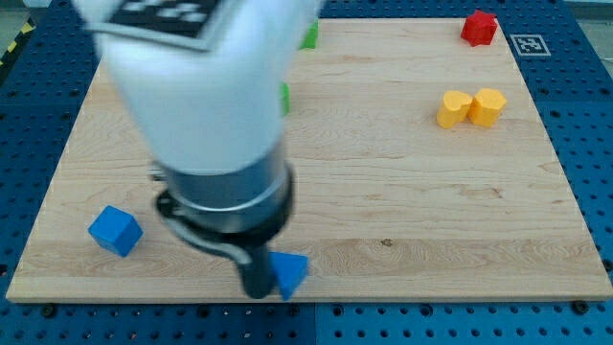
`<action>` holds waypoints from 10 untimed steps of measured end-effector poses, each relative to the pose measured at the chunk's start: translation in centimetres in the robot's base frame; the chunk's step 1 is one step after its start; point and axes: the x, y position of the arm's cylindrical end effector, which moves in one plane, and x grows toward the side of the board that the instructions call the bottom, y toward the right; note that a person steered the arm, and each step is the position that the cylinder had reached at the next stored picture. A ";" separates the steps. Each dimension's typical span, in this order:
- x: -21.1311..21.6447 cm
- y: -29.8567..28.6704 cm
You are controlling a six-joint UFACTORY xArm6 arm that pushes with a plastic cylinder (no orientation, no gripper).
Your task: Move the blue triangle to the top left of the yellow hexagon
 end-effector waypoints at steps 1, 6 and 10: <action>0.0 6.2; -3.6 14.2; -8.1 14.1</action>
